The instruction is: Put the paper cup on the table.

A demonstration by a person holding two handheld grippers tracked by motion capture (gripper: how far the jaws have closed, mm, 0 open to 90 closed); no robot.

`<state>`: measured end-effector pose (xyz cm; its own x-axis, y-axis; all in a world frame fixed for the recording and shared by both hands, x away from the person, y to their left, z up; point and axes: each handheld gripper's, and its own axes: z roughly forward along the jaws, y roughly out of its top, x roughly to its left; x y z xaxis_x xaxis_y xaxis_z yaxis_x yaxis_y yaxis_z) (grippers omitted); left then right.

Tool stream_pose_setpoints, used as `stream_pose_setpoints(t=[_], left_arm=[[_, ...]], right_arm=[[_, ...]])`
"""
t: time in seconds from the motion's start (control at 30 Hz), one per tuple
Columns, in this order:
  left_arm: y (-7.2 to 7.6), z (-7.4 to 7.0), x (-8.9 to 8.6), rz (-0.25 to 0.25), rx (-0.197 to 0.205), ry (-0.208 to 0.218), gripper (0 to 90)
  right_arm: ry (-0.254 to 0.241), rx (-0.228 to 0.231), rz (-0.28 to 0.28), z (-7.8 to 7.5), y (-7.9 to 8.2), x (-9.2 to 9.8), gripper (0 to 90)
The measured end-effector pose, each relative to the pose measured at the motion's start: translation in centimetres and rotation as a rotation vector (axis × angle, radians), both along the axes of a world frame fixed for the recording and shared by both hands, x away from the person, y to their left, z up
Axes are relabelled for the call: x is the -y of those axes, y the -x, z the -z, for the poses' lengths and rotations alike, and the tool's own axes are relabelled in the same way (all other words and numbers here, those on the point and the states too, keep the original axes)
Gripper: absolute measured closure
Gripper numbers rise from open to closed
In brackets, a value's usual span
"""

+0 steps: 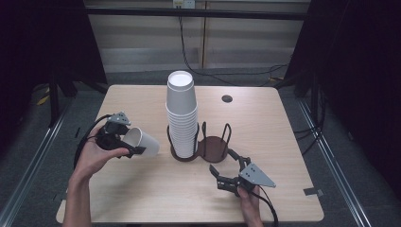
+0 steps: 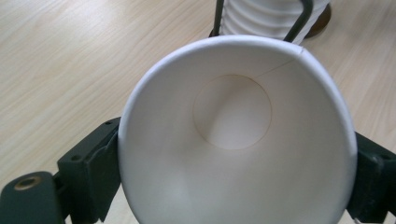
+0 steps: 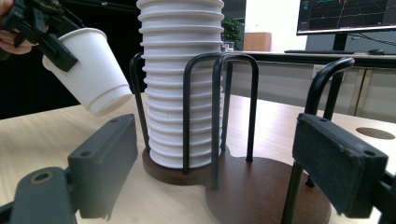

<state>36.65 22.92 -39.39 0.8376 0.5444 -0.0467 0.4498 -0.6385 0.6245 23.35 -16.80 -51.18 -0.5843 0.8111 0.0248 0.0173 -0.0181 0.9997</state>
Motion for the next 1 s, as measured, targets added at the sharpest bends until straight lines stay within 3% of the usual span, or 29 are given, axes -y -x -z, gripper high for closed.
stream_pose_setpoints(t=[0.1,0.13,0.17,0.27,0.43,0.47,0.57,0.67,0.73,0.87,0.9,0.97,1.0], left_arm=[[-0.5,-0.1,0.2,-0.011,-0.001,-0.019,9.8],[-1.1,-0.1,0.4,-0.003,-0.017,-0.051,9.6],[-1.1,-0.1,0.4,-0.003,-0.017,-0.051,9.5],[-1.7,0.2,0.9,0.003,-0.032,-0.109,9.4],[-3.1,0.6,1.1,0.018,-0.065,-0.124,8.9],[-3.2,0.9,1.2,-0.002,-0.073,-0.112,8.9],[-4.1,1.1,1.2,0.010,-0.085,-0.164,8.6],[-4.3,1.1,1.5,0.013,-0.083,-0.196,8.3],[-4.6,1.1,2.3,0.035,-0.068,-0.249,8.2],[-4.7,1.5,3.1,0.015,-0.059,-0.258,7.9],[-4.9,1.9,3.4,0.028,-0.070,-0.286,7.7],[-5.0,2.0,3.6,0.024,-0.074,-0.295,7.5],[-5.1,2.2,3.8,0.014,-0.067,-0.325,7.5]], right_arm=[[0.000,0.000,0.000,0.0,0.0,0.0,13.6],[0.001,0.001,0.000,0.0,0.0,0.0,13.6],[0.001,0.002,-0.001,0.0,0.0,0.0,13.6],[0.001,0.001,0.000,0.0,0.0,0.0,13.6],[0.001,0.001,0.000,0.0,0.0,0.0,13.6],[0.001,0.002,0.000,0.0,0.0,0.0,13.6],[0.002,0.003,0.002,0.0,0.0,0.0,13.6],[0.001,0.003,0.000,0.0,0.0,0.0,13.6],[0.002,0.003,0.000,0.0,0.0,0.0,13.6],[0.002,0.003,0.003,0.0,0.0,0.0,13.6],[0.002,0.004,0.006,0.0,0.1,0.0,13.6],[0.002,0.003,0.005,0.0,0.0,0.0,13.6],[0.002,0.003,0.005,0.0,0.0,0.0,13.6]])
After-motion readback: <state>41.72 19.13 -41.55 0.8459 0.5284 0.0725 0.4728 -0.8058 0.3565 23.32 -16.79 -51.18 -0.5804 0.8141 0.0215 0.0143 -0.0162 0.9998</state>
